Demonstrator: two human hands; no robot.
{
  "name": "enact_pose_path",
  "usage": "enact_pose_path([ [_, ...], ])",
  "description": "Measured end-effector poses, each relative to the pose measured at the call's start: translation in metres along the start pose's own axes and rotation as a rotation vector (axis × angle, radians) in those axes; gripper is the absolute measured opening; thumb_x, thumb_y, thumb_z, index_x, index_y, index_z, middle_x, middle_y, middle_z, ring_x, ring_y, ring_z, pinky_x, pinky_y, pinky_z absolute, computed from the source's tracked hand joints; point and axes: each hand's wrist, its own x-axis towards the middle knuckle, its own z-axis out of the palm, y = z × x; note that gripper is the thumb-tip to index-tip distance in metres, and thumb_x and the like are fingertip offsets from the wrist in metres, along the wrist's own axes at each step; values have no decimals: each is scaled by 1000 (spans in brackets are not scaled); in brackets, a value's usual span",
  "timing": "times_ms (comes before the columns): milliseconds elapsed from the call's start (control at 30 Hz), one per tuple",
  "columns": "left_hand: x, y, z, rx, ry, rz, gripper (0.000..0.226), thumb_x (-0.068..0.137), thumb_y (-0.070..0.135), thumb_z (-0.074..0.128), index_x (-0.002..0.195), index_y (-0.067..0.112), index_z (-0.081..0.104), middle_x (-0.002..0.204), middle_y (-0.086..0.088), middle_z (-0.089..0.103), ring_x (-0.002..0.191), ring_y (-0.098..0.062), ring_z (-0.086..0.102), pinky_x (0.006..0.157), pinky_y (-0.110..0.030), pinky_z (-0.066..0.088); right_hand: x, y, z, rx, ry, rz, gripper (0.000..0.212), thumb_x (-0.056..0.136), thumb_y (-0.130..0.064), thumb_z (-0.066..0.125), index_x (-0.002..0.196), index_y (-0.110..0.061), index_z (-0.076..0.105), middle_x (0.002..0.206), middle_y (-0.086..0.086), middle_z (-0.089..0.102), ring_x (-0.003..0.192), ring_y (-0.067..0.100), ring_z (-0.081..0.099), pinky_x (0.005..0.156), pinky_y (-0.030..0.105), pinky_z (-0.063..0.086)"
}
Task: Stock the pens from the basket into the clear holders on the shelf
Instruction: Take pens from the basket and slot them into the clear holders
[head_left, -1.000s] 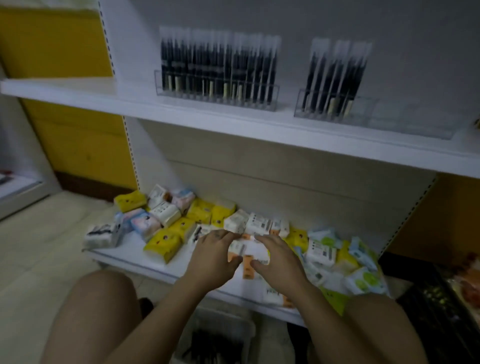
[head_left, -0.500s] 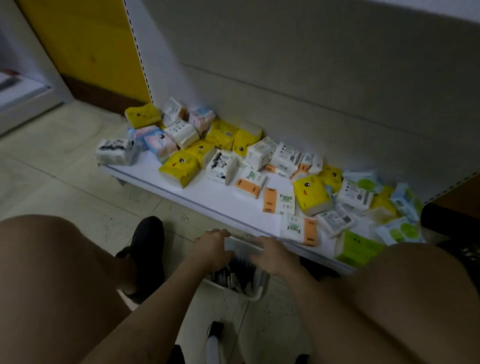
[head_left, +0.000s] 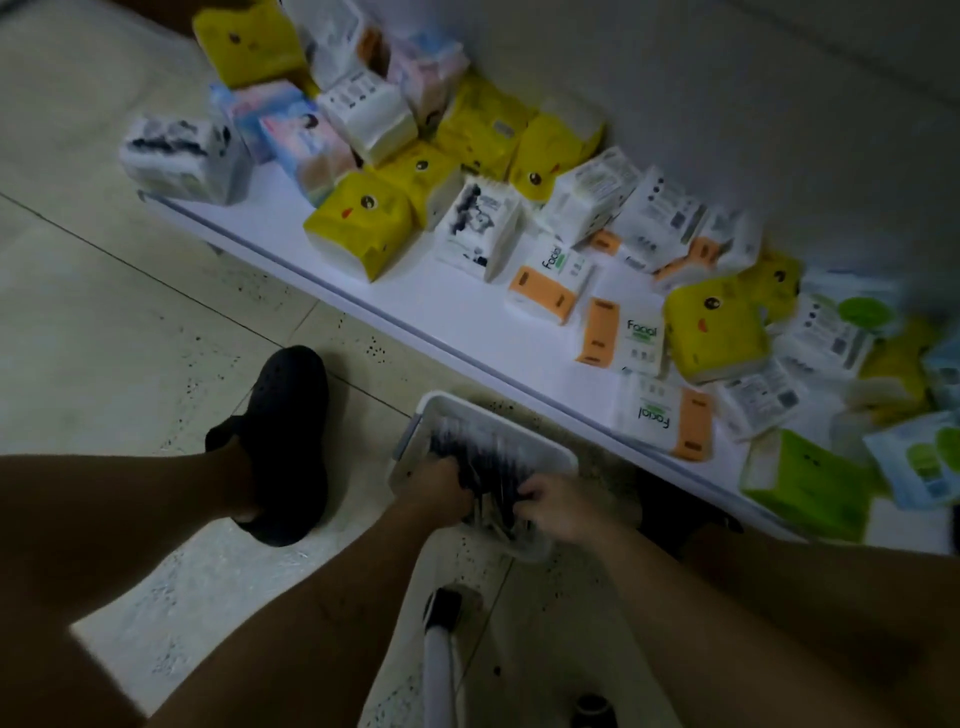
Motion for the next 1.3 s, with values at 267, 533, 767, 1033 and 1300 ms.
enact_pose_path([
  [267,48,-25,11,-152,-3,-93,26,92,34,54,103,14,66,104,-9,67,98,-28,61,81,-34,50,55,-8,35,-25,-38,-19,30,95,-24,54,120,-12,64,121,7,64,101,20,60,81,26,48],
  [533,64,-30,30,-337,7,-102,22,95,21,50,100,5,66,99,-11,68,84,-22,58,66,-26,38,79,-10,56,-76,-109,11,34,93,-19,55,125,-8,58,126,13,57,99,20,50,87,28,40],
  [767,52,-23,29,-532,272,-190,12,83,19,68,76,10,65,66,3,58,62,-10,54,50,-14,32,82,-10,68,-50,-47,54,25,93,-23,54,69,-19,52,77,5,56,68,19,50,65,30,47],
  [1033,48,-30,20,-726,365,-179,34,75,22,60,108,23,53,97,0,64,92,-22,63,83,-45,55,63,-13,58,98,227,112,36,90,-5,56,57,-18,59,71,7,63,74,23,63,64,30,49],
  [1300,-1,-16,17,-800,211,-136,41,95,43,53,93,3,62,83,-14,65,90,-34,65,78,-39,54,14,-26,35,159,264,42,37,93,-7,53,129,-16,50,119,8,60,109,26,56,91,29,45],
])
